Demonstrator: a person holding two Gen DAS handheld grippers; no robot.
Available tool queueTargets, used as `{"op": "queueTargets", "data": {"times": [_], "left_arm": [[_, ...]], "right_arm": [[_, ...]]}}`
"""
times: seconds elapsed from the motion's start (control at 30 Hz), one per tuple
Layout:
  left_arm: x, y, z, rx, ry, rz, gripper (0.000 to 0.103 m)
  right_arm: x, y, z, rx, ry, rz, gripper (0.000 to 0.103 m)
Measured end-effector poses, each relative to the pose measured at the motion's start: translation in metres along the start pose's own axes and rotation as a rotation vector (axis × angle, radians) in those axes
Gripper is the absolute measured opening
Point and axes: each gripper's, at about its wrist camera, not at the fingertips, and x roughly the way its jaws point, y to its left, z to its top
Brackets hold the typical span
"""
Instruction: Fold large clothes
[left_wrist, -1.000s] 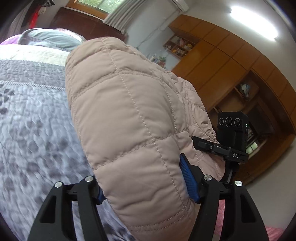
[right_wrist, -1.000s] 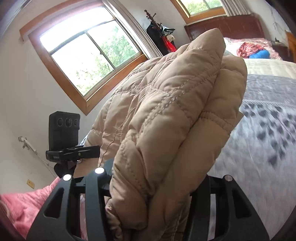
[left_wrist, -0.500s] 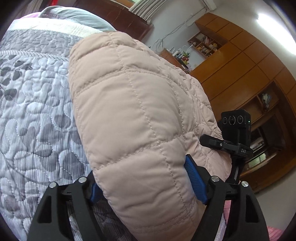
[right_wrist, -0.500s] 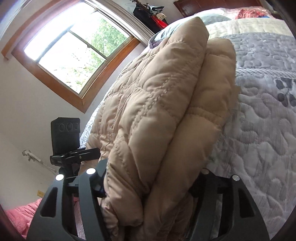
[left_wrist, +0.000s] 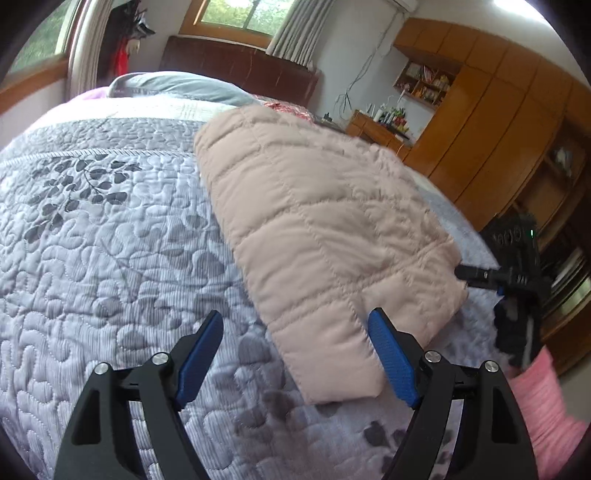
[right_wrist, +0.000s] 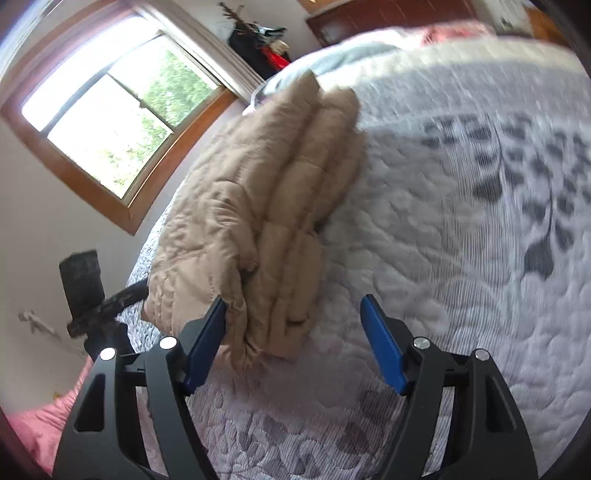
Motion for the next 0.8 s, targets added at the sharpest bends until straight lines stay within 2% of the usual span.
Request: {"op": "queueTargets", "data": {"times": [0.13,0.2,0.3,0.37,0.43,0.5,0.53,0.63,0.8], "left_arm": [[0.011,0.004,-0.001,-0.024,0.021,0.028,0.082],[0.004,0.000,0.000,-0.046,0.024,0.049,0.082],[-0.016,-0.020,-0.003,-0.013,0.007,0.124,0.081],[-0.029,-0.037,-0.006,0.011,-0.004,0.172,0.081],[-0.041,-0.051,-0.011,0.008,-0.011,0.191,0.087],[-0.052,-0.065,-0.019,0.013,-0.019,0.240,0.089],[-0.056,-0.072,-0.021,0.019,-0.024,0.265,0.092],[-0.072,-0.090,-0.032,0.037,-0.045,0.331,0.092],[-0.092,-0.109,-0.048,0.039,-0.065,0.358,0.093]], "right_arm": [[0.022,0.001,-0.003,0.038,0.011,-0.021,0.070],[0.017,0.009,-0.004,0.035,0.002,-0.036,0.066],[-0.014,0.035,-0.016,-0.008,-0.034,-0.126,0.067],[-0.031,0.061,-0.028,-0.056,-0.065,-0.220,0.073],[-0.045,0.084,-0.043,-0.101,-0.092,-0.288,0.079],[-0.057,0.101,-0.059,-0.127,-0.110,-0.368,0.091],[-0.062,0.110,-0.066,-0.138,-0.121,-0.400,0.091],[-0.075,0.126,-0.085,-0.145,-0.136,-0.440,0.095],[-0.090,0.148,-0.110,-0.110,-0.160,-0.465,0.097]]}}
